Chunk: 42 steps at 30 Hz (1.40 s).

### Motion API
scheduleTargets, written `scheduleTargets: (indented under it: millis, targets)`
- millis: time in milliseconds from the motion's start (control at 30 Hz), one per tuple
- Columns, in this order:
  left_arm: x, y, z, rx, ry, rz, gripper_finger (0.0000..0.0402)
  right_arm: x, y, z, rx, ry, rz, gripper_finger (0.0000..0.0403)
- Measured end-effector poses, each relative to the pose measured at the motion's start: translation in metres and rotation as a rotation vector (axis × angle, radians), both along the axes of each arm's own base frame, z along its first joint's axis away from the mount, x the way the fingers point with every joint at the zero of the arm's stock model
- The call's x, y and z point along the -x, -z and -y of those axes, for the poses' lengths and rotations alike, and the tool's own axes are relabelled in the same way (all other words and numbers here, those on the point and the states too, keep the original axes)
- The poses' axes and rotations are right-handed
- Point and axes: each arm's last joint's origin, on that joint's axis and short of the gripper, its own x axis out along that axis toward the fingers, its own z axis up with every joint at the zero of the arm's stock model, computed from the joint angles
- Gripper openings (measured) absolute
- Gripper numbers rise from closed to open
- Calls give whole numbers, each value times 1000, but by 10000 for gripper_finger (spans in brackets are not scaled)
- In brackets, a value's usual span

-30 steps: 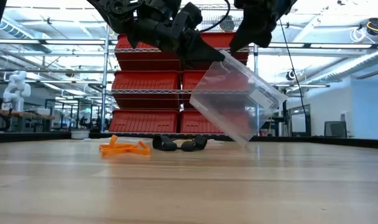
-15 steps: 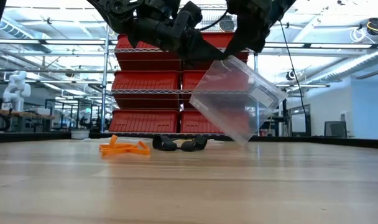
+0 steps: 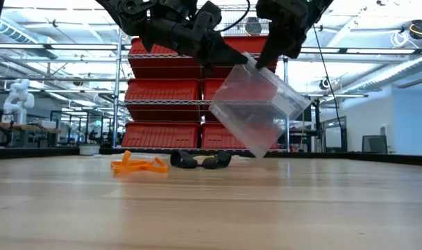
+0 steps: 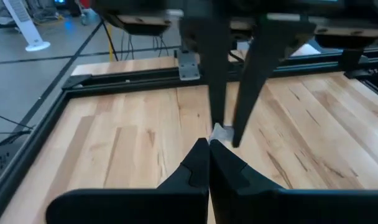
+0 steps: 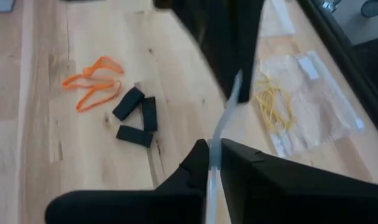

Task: Sort rubber bands
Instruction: Open the right transparent zip bag

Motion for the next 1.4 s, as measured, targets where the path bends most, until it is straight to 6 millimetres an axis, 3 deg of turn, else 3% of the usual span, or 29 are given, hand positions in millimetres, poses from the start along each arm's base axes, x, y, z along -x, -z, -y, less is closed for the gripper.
scheduleTargets:
  millis: [267, 567, 867, 1233, 1400]
  targets:
    - [4, -5, -7, -5, -22, 16, 0, 7, 6, -6, -44, 15, -83, 6]
    - [17, -24, -14, -36, -55, 58, 0, 18, 13, -15, -82, 42, -212, 6]
    - [29, -29, -12, -18, -60, -13, 0, 21, 15, -21, -55, 71, -247, 10]
    - [30, -23, -5, 2, -57, -62, 0, 18, 14, -15, 42, 116, -206, 128]
    - [30, -22, -5, 20, -57, -70, 0, 16, 12, -15, 110, 88, -198, 137]
